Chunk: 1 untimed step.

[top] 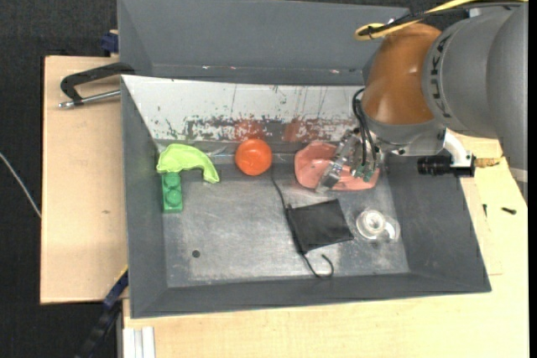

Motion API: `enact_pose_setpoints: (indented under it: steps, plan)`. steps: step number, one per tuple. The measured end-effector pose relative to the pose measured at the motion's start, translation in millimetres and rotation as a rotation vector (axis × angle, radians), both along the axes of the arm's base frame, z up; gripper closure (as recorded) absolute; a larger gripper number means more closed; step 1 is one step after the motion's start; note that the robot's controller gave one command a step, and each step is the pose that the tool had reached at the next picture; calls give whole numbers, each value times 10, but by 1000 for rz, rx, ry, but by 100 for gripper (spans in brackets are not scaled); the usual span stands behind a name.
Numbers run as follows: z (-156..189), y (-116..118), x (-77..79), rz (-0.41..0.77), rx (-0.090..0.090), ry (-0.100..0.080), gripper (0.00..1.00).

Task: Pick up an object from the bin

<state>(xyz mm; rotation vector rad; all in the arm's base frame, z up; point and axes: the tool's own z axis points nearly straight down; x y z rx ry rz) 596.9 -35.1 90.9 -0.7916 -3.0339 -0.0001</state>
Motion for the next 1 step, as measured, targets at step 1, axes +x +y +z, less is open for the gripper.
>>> enact_pose_setpoints:
  steps: [1]
  plan:
    - [5, -5, 35, 0, 1, 11, 100]
